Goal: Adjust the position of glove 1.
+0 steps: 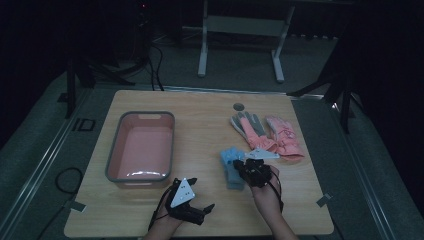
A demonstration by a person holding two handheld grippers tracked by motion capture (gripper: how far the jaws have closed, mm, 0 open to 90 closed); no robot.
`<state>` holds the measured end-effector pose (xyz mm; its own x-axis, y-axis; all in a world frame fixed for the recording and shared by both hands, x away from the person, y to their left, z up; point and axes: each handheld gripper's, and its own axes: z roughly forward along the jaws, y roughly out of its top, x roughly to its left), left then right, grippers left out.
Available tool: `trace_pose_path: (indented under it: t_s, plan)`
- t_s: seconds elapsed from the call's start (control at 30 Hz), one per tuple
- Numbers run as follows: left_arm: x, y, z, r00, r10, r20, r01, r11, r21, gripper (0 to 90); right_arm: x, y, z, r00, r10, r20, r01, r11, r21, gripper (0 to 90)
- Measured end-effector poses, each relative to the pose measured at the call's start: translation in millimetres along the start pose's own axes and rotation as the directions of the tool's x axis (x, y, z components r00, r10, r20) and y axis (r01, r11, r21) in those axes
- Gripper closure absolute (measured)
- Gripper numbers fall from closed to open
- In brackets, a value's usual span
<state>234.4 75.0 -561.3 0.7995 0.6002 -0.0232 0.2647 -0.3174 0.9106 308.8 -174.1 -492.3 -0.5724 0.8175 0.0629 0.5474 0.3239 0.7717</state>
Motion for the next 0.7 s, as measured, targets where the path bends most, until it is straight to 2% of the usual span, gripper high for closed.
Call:
trace_pose_path:
  t_s: [0.7]
  plan:
    - [-0.2,0.1,0.1,1.0,0.003,0.002,-0.003,1.0,0.002,0.1,-5.0,-23.7,29.1,0.9994,0.035,0.005,-0.035,0.996,0.085,86.1]
